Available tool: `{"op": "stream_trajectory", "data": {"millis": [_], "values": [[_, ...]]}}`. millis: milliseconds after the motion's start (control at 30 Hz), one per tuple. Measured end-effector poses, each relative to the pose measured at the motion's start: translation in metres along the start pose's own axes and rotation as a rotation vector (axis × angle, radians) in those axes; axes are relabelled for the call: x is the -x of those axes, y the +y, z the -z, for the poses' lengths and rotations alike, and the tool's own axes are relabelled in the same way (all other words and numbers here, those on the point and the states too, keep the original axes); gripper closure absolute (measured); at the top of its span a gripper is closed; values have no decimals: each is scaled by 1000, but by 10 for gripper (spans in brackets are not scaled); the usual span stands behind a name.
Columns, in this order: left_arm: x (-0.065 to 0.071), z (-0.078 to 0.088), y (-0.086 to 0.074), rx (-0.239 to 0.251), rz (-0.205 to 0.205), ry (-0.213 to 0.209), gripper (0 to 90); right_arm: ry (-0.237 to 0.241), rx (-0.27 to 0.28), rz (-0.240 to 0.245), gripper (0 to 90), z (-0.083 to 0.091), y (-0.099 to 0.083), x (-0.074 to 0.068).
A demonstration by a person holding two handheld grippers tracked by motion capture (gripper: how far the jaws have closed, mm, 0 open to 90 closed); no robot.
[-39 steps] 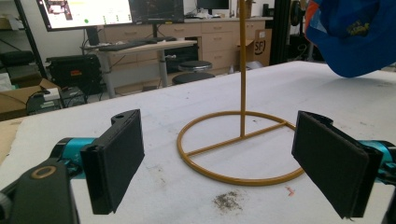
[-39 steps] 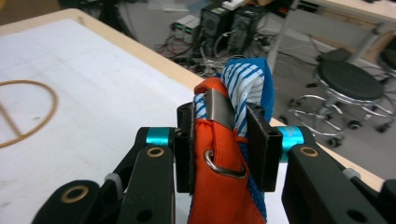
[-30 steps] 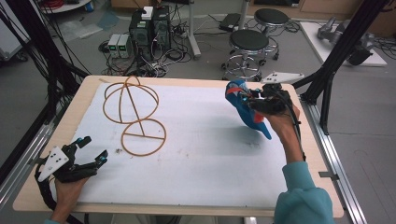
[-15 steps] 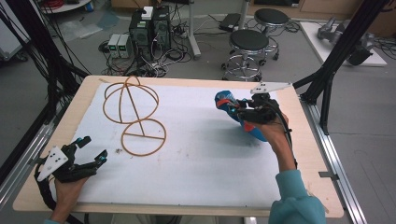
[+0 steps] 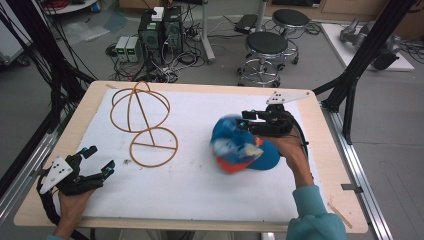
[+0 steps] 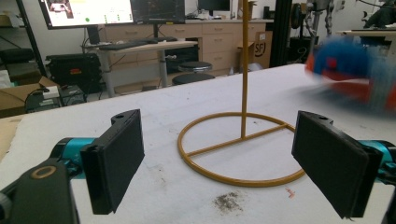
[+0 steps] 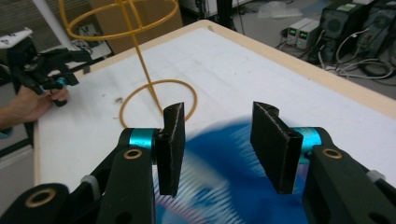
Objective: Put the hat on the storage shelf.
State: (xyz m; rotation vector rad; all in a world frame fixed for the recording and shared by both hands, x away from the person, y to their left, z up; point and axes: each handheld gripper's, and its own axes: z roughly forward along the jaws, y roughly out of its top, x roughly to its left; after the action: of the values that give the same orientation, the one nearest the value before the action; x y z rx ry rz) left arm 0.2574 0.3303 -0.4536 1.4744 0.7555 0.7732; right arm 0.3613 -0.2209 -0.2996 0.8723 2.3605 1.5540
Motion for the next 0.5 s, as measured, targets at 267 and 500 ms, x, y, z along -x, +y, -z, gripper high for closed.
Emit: {"op": "stream_trajectory", "data": {"millis": [267,500], "values": [[0,0,0,-1,-2,-2,170,-24,-59,41,360,-12,-5,-2],[0,0,0,-1,-3,-1,170,-29,-106,83,173,-24,-8,-1]]}}
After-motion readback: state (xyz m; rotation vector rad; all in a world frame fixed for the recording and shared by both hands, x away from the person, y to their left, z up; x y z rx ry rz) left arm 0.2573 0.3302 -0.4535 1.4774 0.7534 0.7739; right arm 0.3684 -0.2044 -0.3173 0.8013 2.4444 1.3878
